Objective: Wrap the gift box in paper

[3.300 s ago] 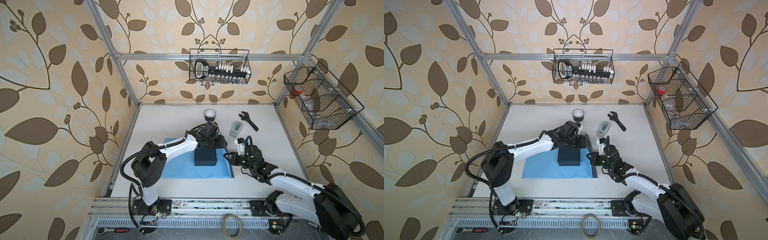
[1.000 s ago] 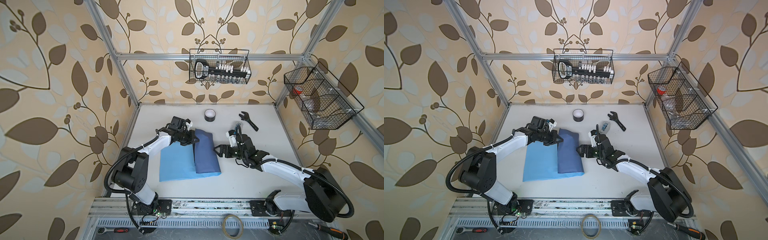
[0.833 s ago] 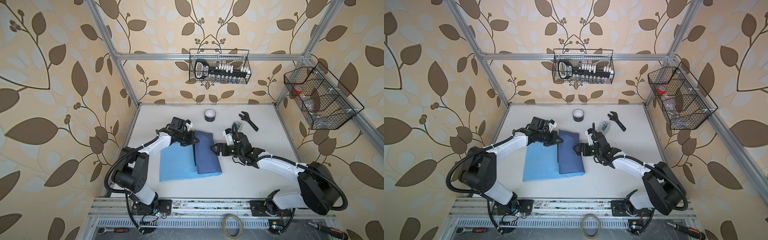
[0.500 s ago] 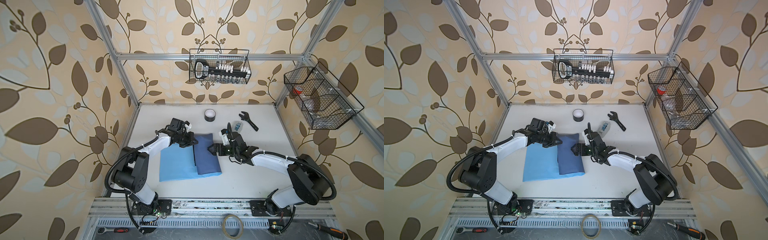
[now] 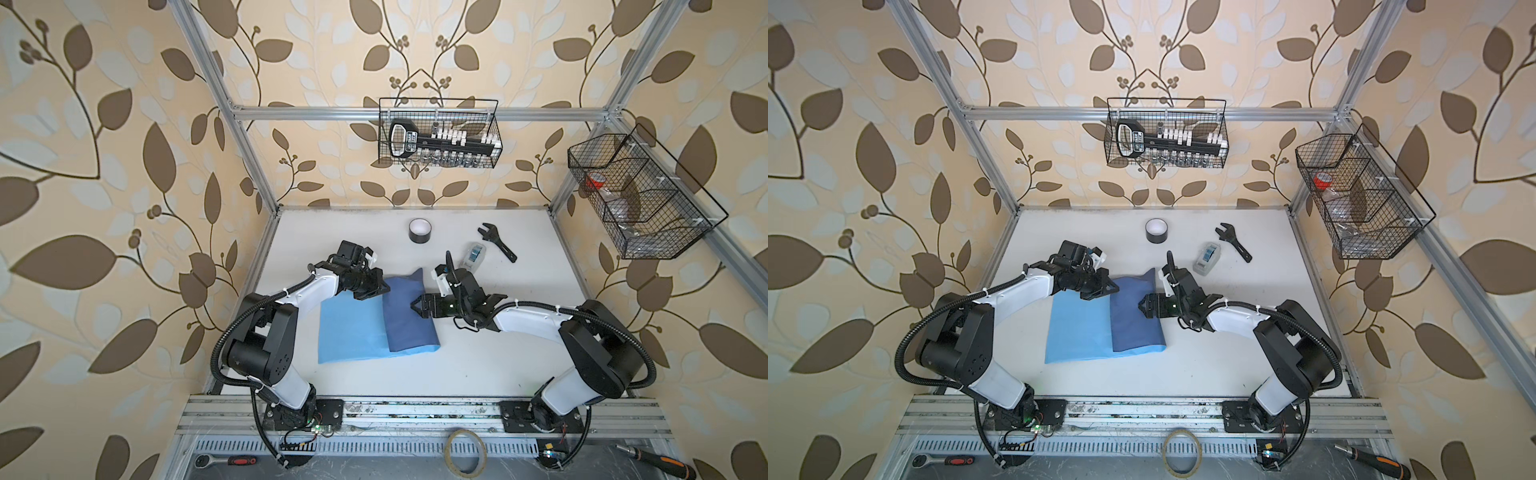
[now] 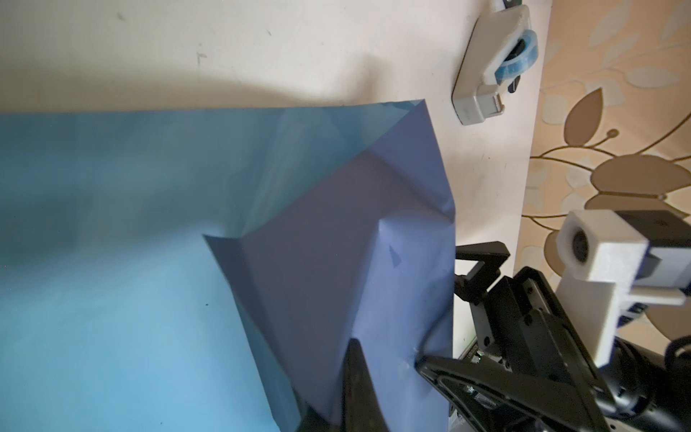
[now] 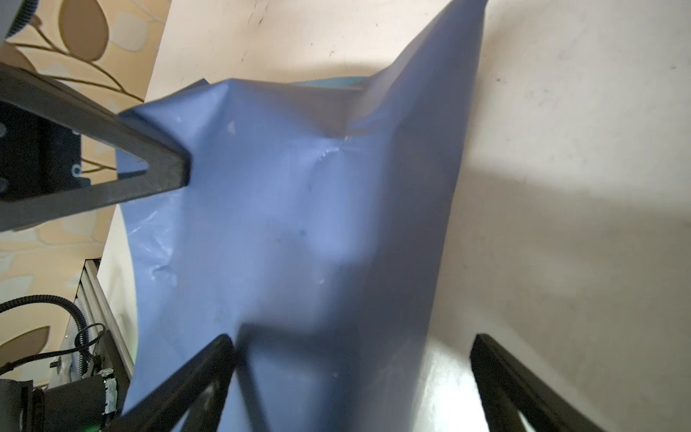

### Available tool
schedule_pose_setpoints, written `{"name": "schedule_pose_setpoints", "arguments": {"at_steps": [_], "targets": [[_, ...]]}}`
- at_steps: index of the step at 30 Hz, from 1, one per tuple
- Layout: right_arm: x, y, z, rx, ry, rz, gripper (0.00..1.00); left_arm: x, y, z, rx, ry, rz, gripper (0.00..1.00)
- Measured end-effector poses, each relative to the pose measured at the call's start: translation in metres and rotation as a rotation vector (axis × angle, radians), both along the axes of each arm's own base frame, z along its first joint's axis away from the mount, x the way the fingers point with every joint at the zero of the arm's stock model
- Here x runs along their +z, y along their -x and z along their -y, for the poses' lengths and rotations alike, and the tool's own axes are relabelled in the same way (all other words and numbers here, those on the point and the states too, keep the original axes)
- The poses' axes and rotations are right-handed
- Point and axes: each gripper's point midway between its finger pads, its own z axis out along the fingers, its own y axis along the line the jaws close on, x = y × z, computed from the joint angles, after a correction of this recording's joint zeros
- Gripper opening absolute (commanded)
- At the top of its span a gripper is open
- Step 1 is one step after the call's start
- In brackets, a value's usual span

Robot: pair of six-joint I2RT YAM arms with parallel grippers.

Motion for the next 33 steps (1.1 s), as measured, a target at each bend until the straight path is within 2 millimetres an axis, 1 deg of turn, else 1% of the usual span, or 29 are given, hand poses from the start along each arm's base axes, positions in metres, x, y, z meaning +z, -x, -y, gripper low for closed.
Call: {"name": "schedule_pose_setpoints", "arguments": {"at_steps": [1, 3, 6, 9, 11, 14, 19, 22, 28, 30, 33], "targets": [[0.0, 0.0, -0.001, 0.002, -0.002, 0.002, 0.99, 0.0, 0.0, -0.001, 0.004, -0.005, 0.005, 0.14], [0.0, 0.0, -0.004, 0.007, -0.005, 0.005, 0.99, 0.003, 0.001, -0.004, 0.016, -0.014, 0.023, 0.28], [-0.001, 0.0, -0.007, 0.011, -0.01, 0.009, 0.99, 0.007, 0.004, -0.01, 0.048, -0.024, 0.051, 0.45], [-0.001, 0.0, -0.009, 0.014, -0.016, 0.014, 0.99, 0.0, 0.015, -0.017, 0.083, -0.033, 0.033, 0.57], [-0.001, 0.0, -0.011, 0.015, -0.018, 0.014, 0.99, -0.005, 0.024, -0.02, 0.1, -0.027, 0.014, 0.6], [-0.001, 0.0, -0.012, 0.015, -0.023, 0.016, 0.99, -0.009, 0.031, -0.019, 0.112, -0.006, -0.006, 0.62], [-0.002, -0.001, -0.014, 0.014, -0.03, 0.016, 0.99, -0.005, 0.027, -0.01, 0.101, 0.059, -0.005, 0.62], [-0.002, -0.001, -0.015, 0.016, -0.032, 0.019, 0.99, -0.009, 0.026, -0.004, 0.095, 0.08, -0.02, 0.61], [-0.001, -0.001, -0.016, 0.017, -0.034, 0.022, 0.98, -0.022, 0.035, 0.006, 0.065, 0.072, -0.058, 0.55], [-0.001, -0.001, -0.016, 0.017, -0.034, 0.021, 0.98, -0.025, 0.039, 0.01, 0.052, 0.072, -0.067, 0.51], [-0.002, 0.0, -0.016, 0.015, -0.036, 0.018, 0.98, -0.024, 0.038, 0.014, 0.04, 0.083, -0.056, 0.45]]}}
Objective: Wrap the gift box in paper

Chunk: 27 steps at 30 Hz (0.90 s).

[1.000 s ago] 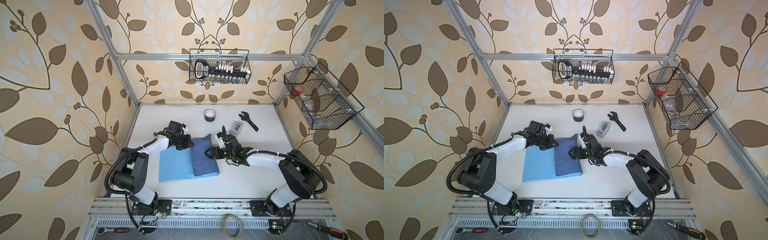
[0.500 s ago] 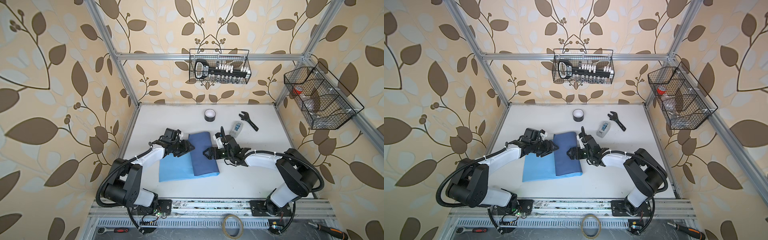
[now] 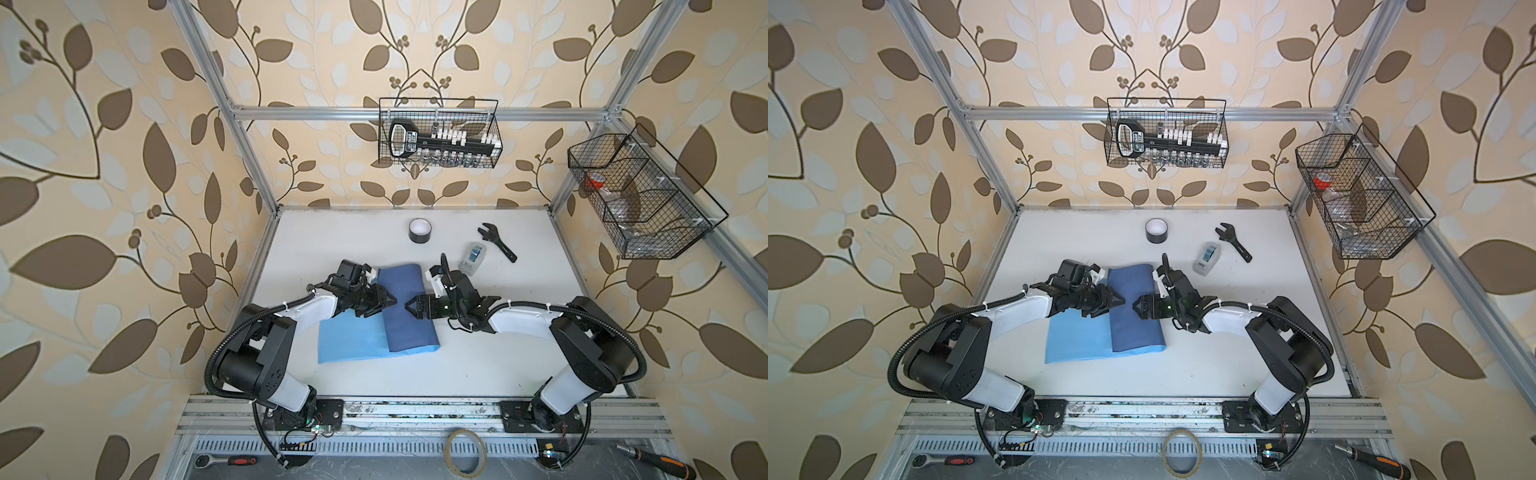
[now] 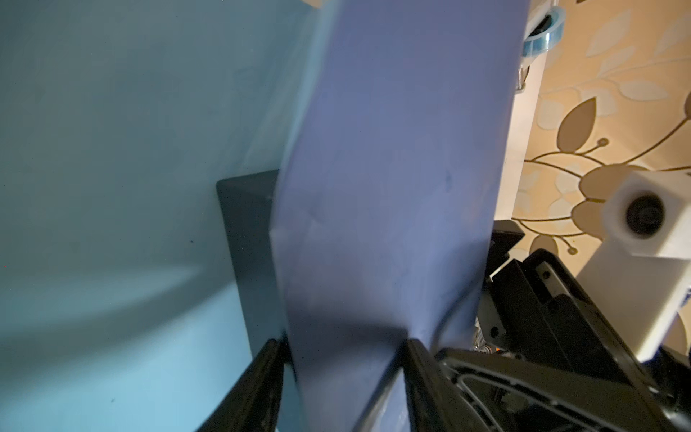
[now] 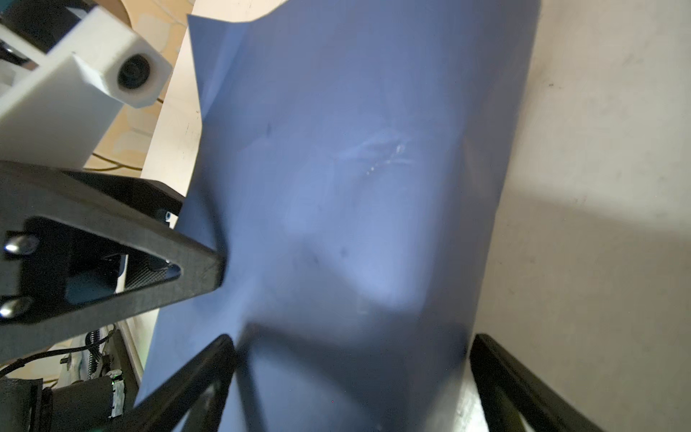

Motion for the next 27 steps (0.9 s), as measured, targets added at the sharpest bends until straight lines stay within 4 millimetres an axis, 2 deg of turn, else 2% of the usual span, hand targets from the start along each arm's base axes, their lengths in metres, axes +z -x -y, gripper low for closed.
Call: {"name": "schedule_pose_setpoints", "arguments": {"at_steps": [5, 12, 17, 23, 27], "targets": [[0.0, 0.007, 0.008, -0.02, -0.006, 0.002, 0.98, 0.001, 0.0, 0.015, -0.042, 0.026, 0.017, 0.4], [0.001, 0.015, 0.039, -0.088, 0.019, 0.004, 0.98, 0.002, -0.001, 0.044, -0.112, 0.048, 0.033, 0.35], [0.005, 0.015, 0.054, -0.088, 0.013, -0.009, 0.99, 0.003, -0.003, 0.051, -0.13, 0.064, 0.044, 0.33], [0.033, 0.012, 0.07, -0.071, -0.052, 0.022, 0.99, 0.003, -0.003, 0.053, -0.135, 0.07, 0.043, 0.29], [0.032, 0.009, 0.079, -0.078, -0.053, 0.009, 0.96, 0.003, -0.004, 0.054, -0.137, 0.071, 0.041, 0.28]]}}
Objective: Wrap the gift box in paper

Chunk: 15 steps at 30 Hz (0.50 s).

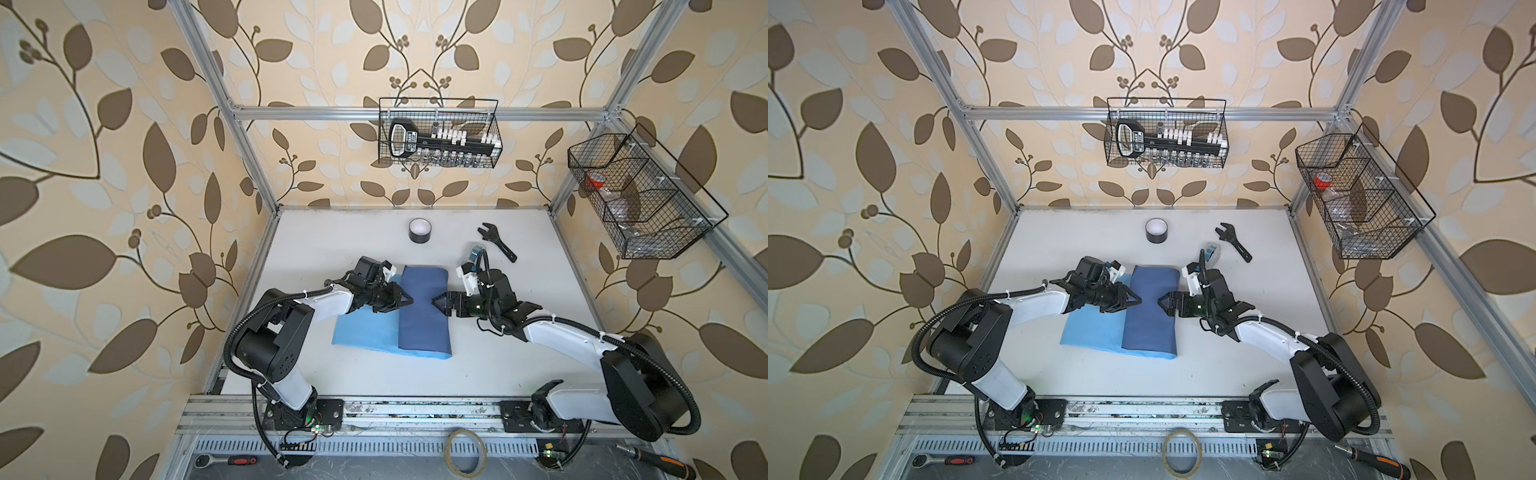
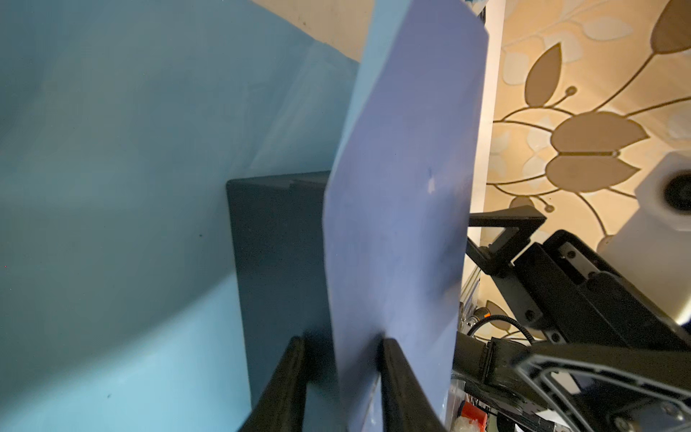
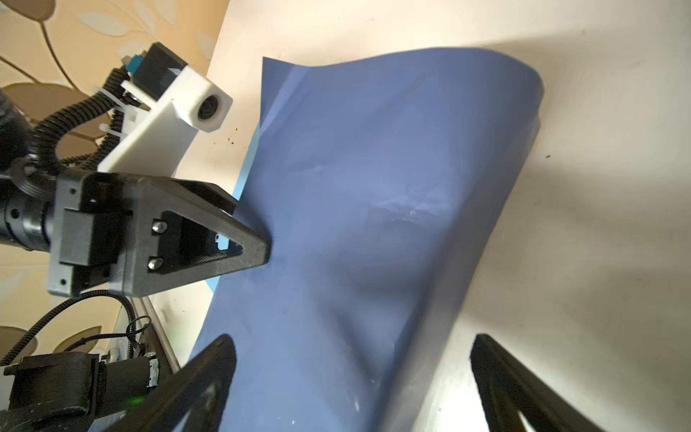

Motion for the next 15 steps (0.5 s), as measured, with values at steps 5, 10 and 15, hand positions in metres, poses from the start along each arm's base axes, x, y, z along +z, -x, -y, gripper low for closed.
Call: {"name": "schedule_pose_setpoints", "arguments": {"at_steps": [5, 10, 15], "targets": [[-0.016, 0.0, 0.002, 0.003, 0.021, -0.042, 0.91, 0.0, 0.0, 0.001, -0.003, 0.002, -0.004, 0.28], [-0.032, 0.002, 0.002, 0.006, 0.041, -0.08, 0.88, 0.001, -0.001, 0.001, -0.002, -0.002, -0.011, 0.36], [-0.033, 0.0, 0.0, 0.006, 0.02, -0.054, 0.85, -0.002, -0.001, -0.003, 0.022, -0.031, -0.025, 0.52]]}}
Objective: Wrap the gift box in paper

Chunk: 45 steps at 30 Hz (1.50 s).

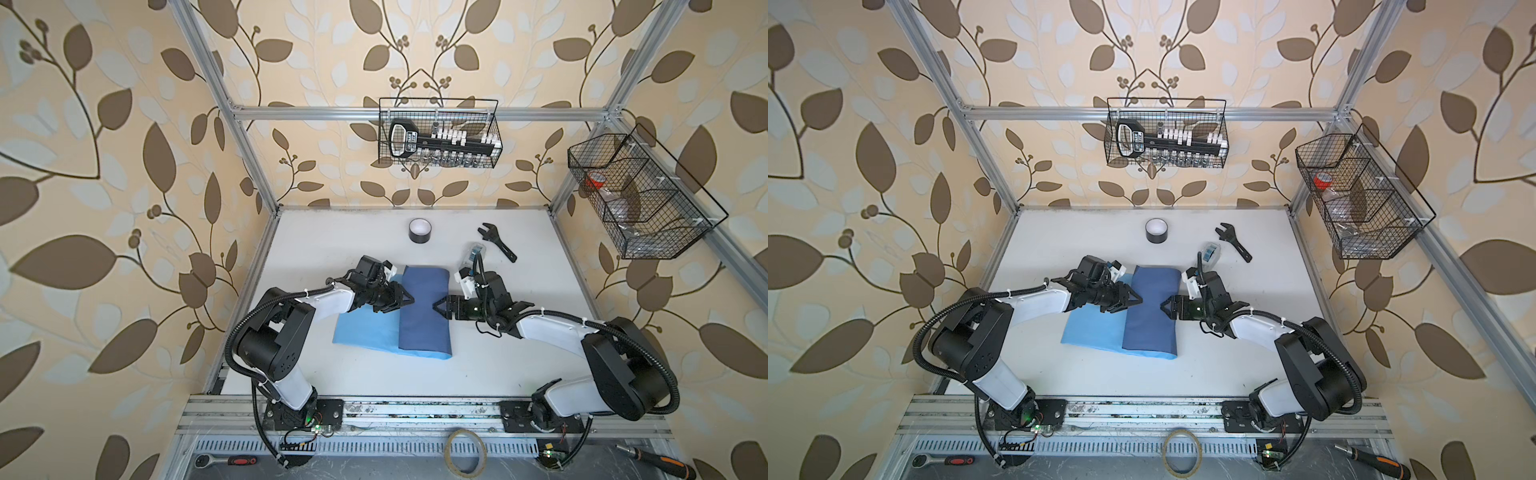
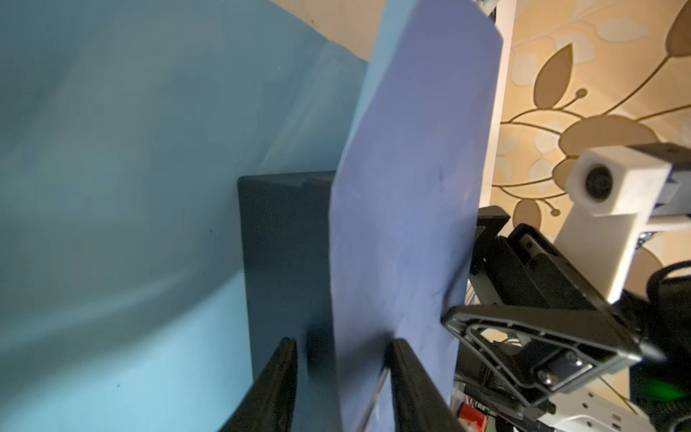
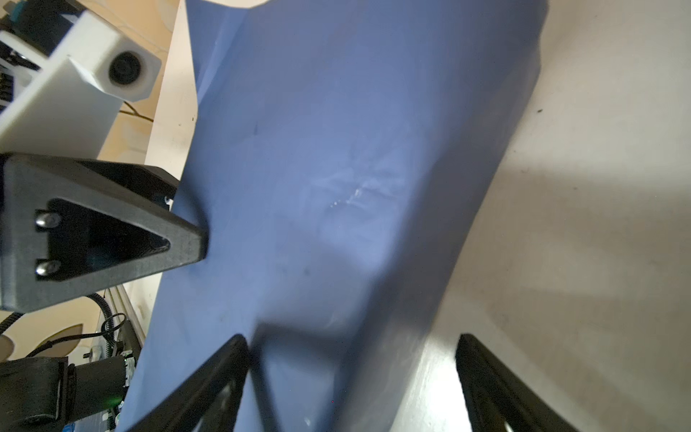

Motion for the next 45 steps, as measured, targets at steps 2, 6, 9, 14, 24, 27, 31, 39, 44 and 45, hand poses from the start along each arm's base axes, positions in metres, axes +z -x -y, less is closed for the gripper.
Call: {"name": "schedule_pose_setpoints", "arguments": {"at_steps": [2, 6, 9, 14, 24, 27, 31, 39, 44, 45], "targets": [[0.0, 0.0, -0.001, -0.001, -0.011, 0.01, 0.84, 0.0, 0.002, -0.003, 0.009, -0.017, 0.003, 0.54], [0.0, -0.001, -0.003, -0.003, -0.026, 0.022, 0.83, 0.001, 0.023, -0.016, 0.023, -0.045, -0.005, 0.56], [0.0, -0.002, -0.005, -0.001, -0.03, 0.029, 0.83, 0.0, 0.047, -0.025, 0.016, -0.052, -0.016, 0.57], [0.0, -0.003, -0.007, 0.0, -0.032, 0.034, 0.83, -0.002, 0.086, -0.022, -0.034, -0.032, -0.05, 0.55], [0.0, -0.003, -0.008, 0.002, -0.033, 0.04, 0.84, -0.002, 0.101, -0.015, -0.055, 0.015, -0.1, 0.19], [0.0, -0.003, -0.008, 0.001, -0.031, 0.04, 0.85, -0.001, 0.1, -0.014, -0.054, 0.022, -0.101, 0.12], [0.0, -0.003, -0.008, 0.0, -0.029, 0.04, 0.85, 0.001, 0.1, -0.013, -0.059, 0.03, -0.096, 0.04], [-0.001, -0.003, -0.007, -0.001, -0.027, 0.04, 0.86, 0.001, 0.101, -0.014, -0.066, 0.022, -0.092, 0.0], [-0.001, -0.004, -0.006, -0.004, -0.025, 0.039, 0.86, 0.006, 0.1, -0.017, -0.067, 0.021, -0.079, 0.0], [-0.001, -0.004, -0.006, -0.004, -0.025, 0.038, 0.86, 0.008, 0.1, -0.017, -0.067, 0.023, -0.073, 0.0]]}}
